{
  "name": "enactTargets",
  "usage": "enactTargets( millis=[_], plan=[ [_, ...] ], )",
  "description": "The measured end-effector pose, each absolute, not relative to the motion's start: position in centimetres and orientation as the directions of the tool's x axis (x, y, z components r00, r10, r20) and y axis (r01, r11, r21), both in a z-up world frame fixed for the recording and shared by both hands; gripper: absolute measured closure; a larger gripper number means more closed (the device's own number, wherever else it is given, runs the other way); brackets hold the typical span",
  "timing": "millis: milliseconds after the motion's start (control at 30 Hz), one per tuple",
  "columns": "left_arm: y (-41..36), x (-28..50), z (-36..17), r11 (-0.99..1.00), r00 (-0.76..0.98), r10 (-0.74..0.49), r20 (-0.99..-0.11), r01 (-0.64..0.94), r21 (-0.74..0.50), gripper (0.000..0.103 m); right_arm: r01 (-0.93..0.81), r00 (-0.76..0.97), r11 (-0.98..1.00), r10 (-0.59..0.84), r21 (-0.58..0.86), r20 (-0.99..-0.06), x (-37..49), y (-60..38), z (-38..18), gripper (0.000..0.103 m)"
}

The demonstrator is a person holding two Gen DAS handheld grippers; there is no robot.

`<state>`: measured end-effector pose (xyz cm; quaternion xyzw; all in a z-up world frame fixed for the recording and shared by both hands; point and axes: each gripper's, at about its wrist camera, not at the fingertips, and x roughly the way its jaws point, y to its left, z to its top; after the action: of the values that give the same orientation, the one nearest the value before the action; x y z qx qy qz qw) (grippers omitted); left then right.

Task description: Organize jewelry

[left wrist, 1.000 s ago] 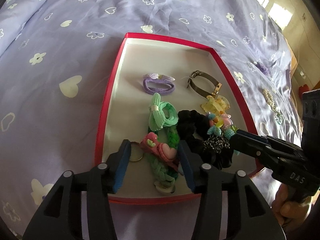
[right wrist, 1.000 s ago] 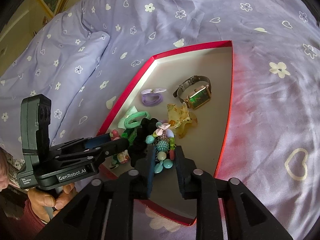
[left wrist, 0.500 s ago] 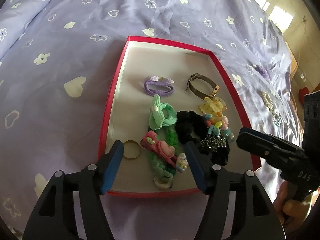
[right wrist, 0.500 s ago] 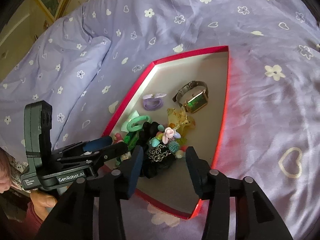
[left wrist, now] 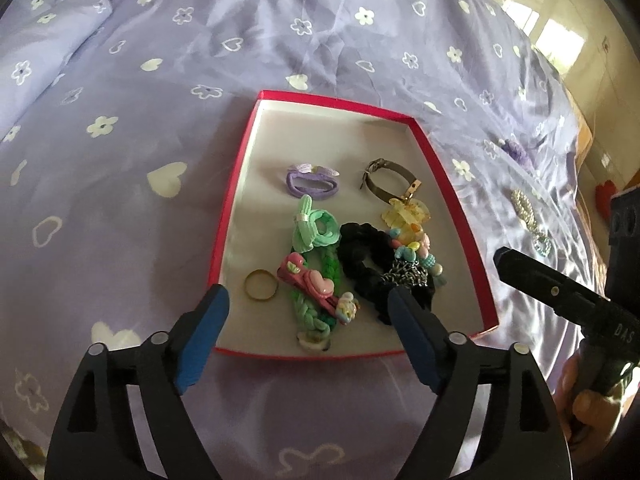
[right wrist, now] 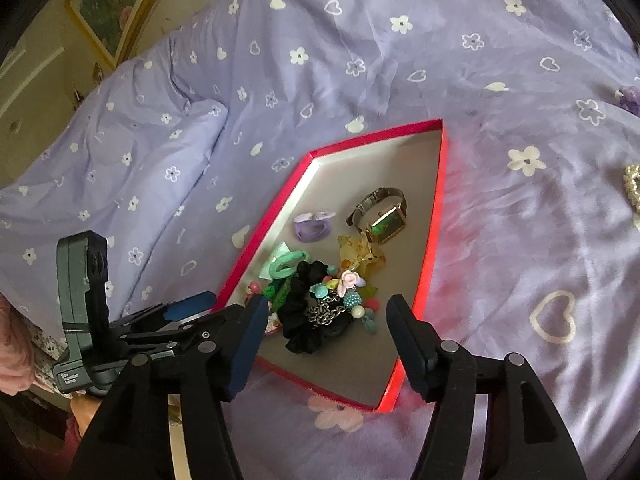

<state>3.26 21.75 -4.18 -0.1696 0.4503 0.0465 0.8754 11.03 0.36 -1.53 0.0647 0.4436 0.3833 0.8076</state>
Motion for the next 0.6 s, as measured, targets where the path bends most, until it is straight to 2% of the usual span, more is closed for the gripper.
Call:
enactTargets(
  millis=[267, 400, 600],
  plan=[
    [21.7, 0.8, -2.7, 0.921, 0.633, -0.064, -0.771, -0.260, -0.290, 0.013, -0.515, 0.355, 0.673, 0.731, 0.530, -0.583, 9.8, -2.6, -0.9, 0.033],
    [21.5, -0.4, -2.4, 0.910, 0.648, -0.060, -0.760, -0.278, -0.308, 0.007, -0.488, 0.372, 0.660, 0.750, 0.572, -0.548, 9.3, -3.8, -0.9, 0.029],
    [21.1, -1.8, -3.0, 0.903, 0.635, -0.062, -0.770, -0.293, -0.314, 0.006, -0.493, 0.393, 0.660, 0.750, 0.567, -0.532, 7.8, -4.3, -0.8, 0.025]
  ],
)
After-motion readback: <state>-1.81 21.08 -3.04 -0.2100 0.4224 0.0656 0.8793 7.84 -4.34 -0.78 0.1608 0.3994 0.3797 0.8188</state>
